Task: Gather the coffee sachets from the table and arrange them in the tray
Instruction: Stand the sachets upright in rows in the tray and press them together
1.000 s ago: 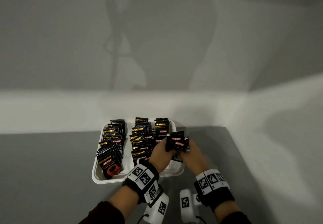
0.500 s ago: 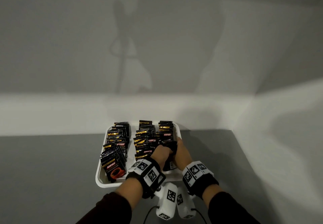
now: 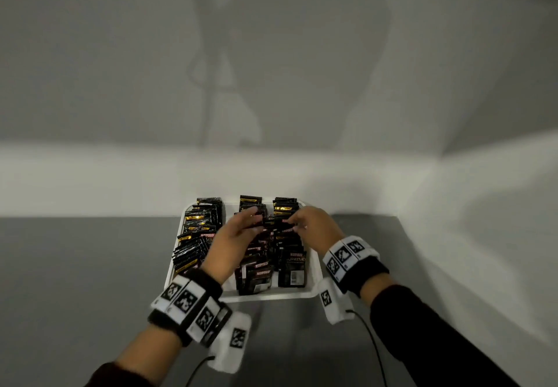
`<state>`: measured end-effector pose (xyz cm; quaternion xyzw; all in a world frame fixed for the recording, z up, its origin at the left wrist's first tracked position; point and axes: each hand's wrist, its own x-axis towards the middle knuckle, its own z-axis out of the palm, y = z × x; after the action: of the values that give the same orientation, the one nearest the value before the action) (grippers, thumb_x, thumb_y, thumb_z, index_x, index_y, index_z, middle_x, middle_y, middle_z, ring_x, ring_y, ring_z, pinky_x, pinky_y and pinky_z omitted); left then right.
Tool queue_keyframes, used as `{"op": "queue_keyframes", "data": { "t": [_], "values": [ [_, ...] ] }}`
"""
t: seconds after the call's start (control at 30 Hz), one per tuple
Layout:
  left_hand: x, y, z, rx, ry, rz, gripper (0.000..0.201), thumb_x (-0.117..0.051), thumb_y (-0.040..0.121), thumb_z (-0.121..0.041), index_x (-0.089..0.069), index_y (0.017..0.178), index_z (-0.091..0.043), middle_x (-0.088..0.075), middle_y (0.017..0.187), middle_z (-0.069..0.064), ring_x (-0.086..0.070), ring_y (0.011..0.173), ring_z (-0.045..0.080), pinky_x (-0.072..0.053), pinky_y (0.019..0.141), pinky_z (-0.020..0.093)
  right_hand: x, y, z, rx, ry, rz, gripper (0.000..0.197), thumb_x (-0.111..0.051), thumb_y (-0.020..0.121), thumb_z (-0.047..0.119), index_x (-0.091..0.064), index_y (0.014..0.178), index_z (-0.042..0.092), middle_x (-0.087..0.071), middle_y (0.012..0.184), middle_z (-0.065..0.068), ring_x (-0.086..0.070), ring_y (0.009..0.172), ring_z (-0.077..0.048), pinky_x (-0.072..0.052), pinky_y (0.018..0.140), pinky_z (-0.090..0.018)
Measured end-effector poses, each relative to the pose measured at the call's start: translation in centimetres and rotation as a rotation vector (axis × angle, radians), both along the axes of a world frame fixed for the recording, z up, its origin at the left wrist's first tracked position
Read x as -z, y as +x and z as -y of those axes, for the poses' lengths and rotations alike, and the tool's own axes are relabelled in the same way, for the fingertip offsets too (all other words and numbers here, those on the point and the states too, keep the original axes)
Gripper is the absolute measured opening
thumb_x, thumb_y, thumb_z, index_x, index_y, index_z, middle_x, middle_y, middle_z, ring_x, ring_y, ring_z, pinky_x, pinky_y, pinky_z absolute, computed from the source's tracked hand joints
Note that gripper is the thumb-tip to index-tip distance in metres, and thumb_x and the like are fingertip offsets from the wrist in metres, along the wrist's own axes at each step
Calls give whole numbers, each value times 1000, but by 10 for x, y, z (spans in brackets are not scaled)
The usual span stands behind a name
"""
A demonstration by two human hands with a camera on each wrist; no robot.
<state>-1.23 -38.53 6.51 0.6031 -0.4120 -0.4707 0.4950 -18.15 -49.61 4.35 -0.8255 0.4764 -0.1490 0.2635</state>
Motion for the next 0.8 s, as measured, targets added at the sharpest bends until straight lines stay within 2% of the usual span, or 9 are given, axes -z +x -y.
{"op": "queue_keyframes", "data": {
  "t": [0.03,0.1,0.17,0.23,0.33,0.43,0.5,0.63,0.8],
  "values": [
    [8,10,-10,-11,-41,167,39,-52,89,-1,-52,123,-20,-58,116,-4,-56,102,11,-46,92,27,-2,4,3,-62,25,-36,18,-61,87,9,-70,102,14,-68,107,-2,-63,94,-11,-47,82,-13],
    [27,22,-30,36,-52,502,42,-63,84,-5,-55,123,-19,-53,121,-4,-52,110,11,-44,101,34,-5,16,7,-163,64,-154,18,-61,88,11,-71,103,12,-68,108,-3,-62,97,-13,-47,94,-25],
    [46,26,-44,111,-16,669,45,-68,80,-11,-57,122,-22,-48,128,-2,-46,120,15,-38,107,37,-7,29,10,-204,73,-246,19,-59,89,12,-71,104,11,-68,109,-3,-61,97,-15,-43,96,-26],
    [63,25,-51,121,1,700,50,-71,78,-16,-54,124,-27,-40,135,0,-41,126,17,-37,109,37,-6,41,14,-192,63,-310,20,-59,89,15,-70,105,13,-68,110,-2,-60,94,-13,-43,98,-29],
    [77,15,-52,40,-89,728,56,-74,75,-22,-53,126,-30,-38,135,0,-39,127,17,-35,109,33,-3,56,19,-151,35,-415,17,-62,87,23,-70,101,19,-68,109,3,-60,102,-15,-40,103,-39],
    [85,2,-47,-25,-107,723,59,-76,72,-27,-52,125,-36,-37,136,-3,-35,125,14,-31,106,26,2,65,20,-135,-1,-491,10,-63,86,25,-70,93,22,-67,105,6,-60,101,-15,-40,101,-35],
    [91,-2,-45,-37,-97,711,57,-76,72,-27,-53,123,-40,-35,136,-6,-32,125,12,-29,106,25,4,68,19,-122,-14,-506,9,-62,86,23,-70,88,22,-68,102,5,-61,99,-15,-39,96,-33],
    [100,-1,-41,-54,-96,664,42,-71,78,-22,-59,116,-36,-37,135,-6,-33,123,8,-30,104,21,2,66,18,-120,-8,-517,18,-53,87,13,-70,84,17,-70,95,-1,-64,91,-20,-49,89,-35],
    [100,2,-39,-118,-129,570,43,-70,78,-7,-59,114,-28,-38,126,-12,-39,113,-2,-24,98,1,-14,50,33,-83,-78,-510,24,-49,85,4,-71,85,13,-67,90,-3,-61,74,-20,-43,66,-24]
  ]
}}
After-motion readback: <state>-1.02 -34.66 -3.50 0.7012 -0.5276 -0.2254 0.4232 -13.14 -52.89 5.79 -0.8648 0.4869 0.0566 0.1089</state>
